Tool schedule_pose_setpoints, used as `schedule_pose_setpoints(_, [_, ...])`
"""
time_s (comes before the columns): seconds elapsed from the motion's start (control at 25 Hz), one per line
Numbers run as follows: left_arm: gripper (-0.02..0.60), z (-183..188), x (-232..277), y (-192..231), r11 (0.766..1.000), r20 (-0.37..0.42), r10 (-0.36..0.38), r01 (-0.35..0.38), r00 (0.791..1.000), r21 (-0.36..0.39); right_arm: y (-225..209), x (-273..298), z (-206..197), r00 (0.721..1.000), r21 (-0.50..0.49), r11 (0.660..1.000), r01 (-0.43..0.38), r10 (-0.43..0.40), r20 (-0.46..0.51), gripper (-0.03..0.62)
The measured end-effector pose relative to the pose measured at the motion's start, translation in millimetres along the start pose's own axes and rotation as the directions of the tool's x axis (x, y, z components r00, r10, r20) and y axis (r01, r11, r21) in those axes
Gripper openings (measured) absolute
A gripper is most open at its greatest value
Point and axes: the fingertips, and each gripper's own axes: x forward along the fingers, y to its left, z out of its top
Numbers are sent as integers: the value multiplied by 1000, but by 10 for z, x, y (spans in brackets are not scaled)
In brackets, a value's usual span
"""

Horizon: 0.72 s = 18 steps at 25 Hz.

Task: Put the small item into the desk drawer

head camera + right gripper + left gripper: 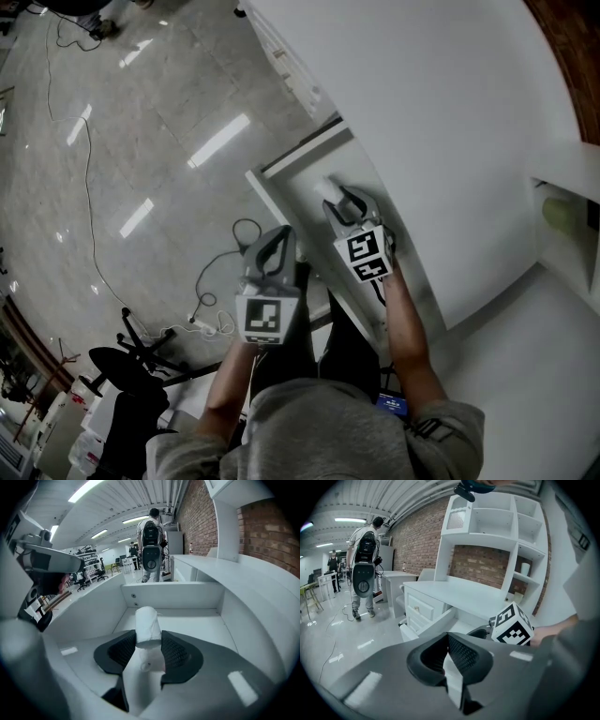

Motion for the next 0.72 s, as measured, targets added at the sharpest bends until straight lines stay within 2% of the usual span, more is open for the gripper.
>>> schedule_pose_setpoints(0.36, [12, -93, 64, 21, 1000, -6, 3, -3, 1000, -26, -22, 176, -227, 999, -11, 1000, 2, -3, -49, 176])
schedule_pose_setpoints(0.52, [12, -79, 76, 29, 999, 3, 1, -1, 1000, -34, -14, 200, -184, 1000, 3, 1000, 0, 0, -23, 178])
schedule_pose_setpoints(0.72, [12, -120, 65, 23, 1000, -6, -8, 8, 1000, -18, -11, 189, -196, 999, 20, 1000, 1, -1, -35, 193])
